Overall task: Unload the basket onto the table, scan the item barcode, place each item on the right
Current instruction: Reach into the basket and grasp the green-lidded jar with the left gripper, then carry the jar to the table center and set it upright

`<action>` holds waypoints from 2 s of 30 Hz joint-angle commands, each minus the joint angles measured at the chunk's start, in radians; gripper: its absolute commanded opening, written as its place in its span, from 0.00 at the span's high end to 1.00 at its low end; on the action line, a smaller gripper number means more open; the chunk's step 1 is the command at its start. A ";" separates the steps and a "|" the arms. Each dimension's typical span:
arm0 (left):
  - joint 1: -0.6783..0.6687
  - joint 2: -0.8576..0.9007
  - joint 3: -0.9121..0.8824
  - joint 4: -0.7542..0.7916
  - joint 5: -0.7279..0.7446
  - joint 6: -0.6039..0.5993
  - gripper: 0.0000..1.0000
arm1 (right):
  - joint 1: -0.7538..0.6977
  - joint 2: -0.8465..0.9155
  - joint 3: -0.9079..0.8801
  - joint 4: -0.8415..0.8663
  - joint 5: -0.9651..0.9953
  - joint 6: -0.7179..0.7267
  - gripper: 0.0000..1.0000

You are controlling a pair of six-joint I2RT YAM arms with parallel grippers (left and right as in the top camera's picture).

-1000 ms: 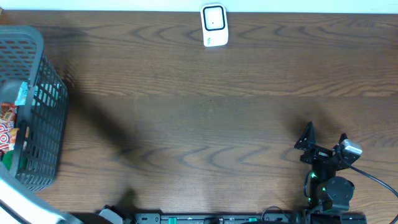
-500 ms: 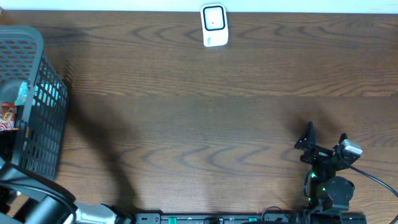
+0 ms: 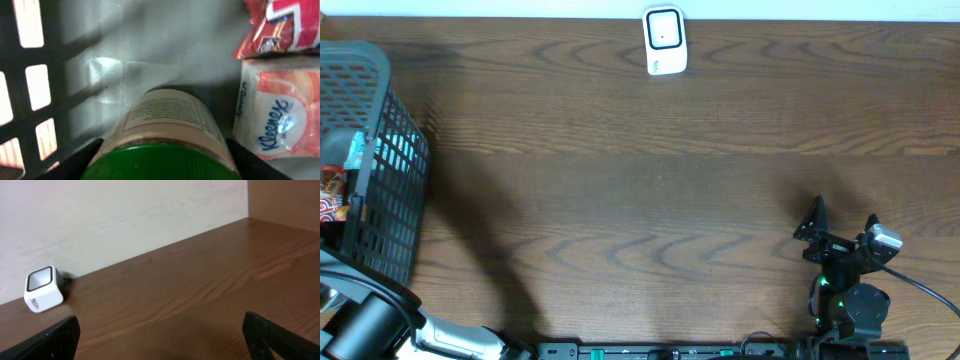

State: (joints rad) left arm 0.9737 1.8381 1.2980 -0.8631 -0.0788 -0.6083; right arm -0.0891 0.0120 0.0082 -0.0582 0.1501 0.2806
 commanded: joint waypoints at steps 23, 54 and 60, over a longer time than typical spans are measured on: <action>-0.020 -0.655 0.341 -0.066 0.386 -0.045 0.40 | 0.010 -0.005 -0.003 -0.002 -0.002 -0.006 0.01; -1.456 0.059 0.277 -0.134 -0.113 -0.060 0.39 | 0.010 -0.005 -0.003 -0.002 -0.002 -0.006 0.01; -1.479 0.202 0.277 -0.061 -0.020 -0.135 0.39 | 0.010 -0.005 -0.003 -0.002 -0.002 -0.006 0.01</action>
State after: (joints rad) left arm -0.5060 2.0041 1.5749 -0.9413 -0.1371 -0.7021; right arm -0.0891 0.0120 0.0082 -0.0582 0.1497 0.2806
